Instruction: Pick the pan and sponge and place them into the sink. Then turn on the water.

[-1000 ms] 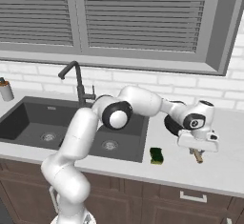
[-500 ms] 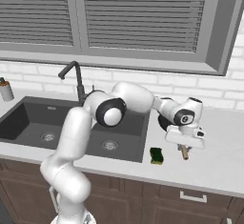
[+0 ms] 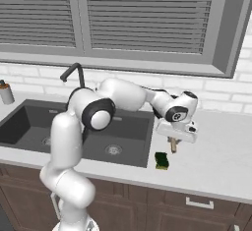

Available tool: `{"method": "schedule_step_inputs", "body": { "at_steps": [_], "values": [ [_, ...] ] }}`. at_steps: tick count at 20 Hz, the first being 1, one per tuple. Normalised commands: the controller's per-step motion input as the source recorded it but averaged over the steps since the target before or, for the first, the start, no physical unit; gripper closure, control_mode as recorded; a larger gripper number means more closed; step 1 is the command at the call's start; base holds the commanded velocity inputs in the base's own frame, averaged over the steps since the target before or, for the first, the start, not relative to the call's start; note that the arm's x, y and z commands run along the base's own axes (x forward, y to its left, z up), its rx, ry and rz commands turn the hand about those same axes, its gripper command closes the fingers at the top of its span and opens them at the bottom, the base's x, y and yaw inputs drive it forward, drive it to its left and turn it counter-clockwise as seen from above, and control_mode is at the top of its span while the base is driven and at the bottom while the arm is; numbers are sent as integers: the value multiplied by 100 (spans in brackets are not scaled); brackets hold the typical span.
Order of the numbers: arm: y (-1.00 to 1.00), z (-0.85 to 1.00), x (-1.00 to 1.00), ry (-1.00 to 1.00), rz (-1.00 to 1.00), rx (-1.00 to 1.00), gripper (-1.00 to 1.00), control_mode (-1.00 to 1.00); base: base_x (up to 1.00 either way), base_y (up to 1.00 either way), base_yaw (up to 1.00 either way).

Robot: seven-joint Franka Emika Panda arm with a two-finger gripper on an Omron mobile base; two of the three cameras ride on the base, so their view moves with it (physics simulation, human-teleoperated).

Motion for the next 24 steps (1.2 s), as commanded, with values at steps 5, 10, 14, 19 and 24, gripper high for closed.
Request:
{"method": "schedule_step_inputs", "body": {
  "at_steps": [5,10,14,19,24],
  "values": [
    [11,98,0,-2,2,5,100,-100,0,0,0],
    [11,97,-7,12,7,0,100,-100,0,0,0],
    [41,57,-32,24,12,0,100,-100,0,0,0],
    [59,16,-48,8,12,0,100,-100,0,0,0],
    [50,21,-61,-19,6,2,100,-100,0,0,0]
  ]
}}
